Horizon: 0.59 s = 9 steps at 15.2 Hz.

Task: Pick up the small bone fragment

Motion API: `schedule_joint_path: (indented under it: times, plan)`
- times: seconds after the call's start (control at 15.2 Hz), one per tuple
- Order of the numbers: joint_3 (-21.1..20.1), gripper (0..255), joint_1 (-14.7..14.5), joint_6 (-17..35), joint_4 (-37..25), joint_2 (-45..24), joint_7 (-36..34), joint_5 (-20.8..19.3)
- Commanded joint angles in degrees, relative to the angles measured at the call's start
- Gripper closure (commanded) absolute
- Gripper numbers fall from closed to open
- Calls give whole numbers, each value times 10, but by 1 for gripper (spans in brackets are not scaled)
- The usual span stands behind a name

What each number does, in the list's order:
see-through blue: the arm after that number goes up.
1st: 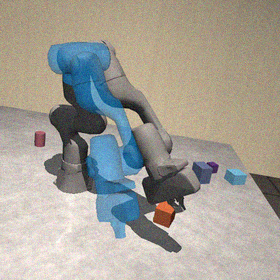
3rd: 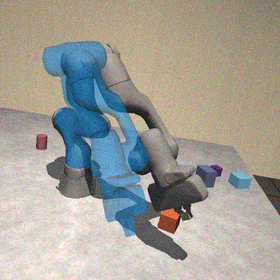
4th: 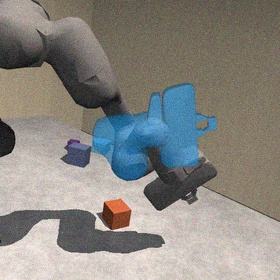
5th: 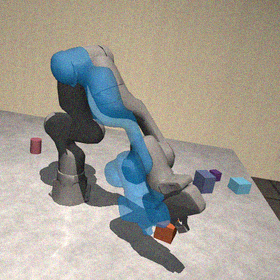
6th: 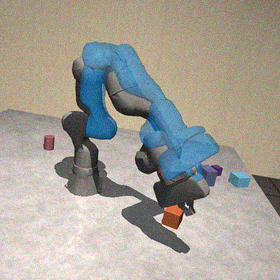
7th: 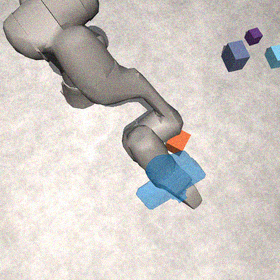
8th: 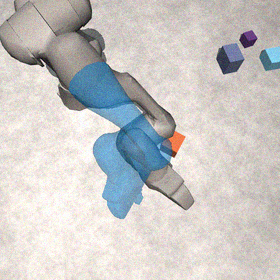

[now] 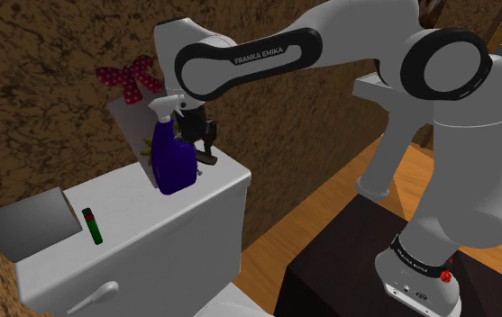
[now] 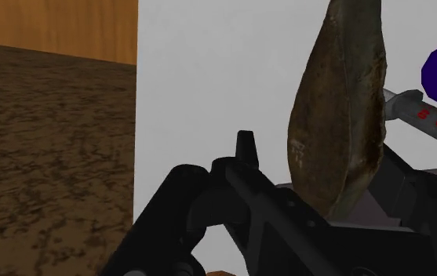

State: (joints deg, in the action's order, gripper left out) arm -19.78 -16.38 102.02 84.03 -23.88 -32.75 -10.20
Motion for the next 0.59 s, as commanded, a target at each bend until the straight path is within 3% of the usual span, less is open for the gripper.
schedule_joint_path:
  times: [0.0, 0.53]
  plan:
    - [0, 255, 0, 1, 0, -1, 0, 0]
    - [0, 255, 1, 2, 3, 1, 0, 0]
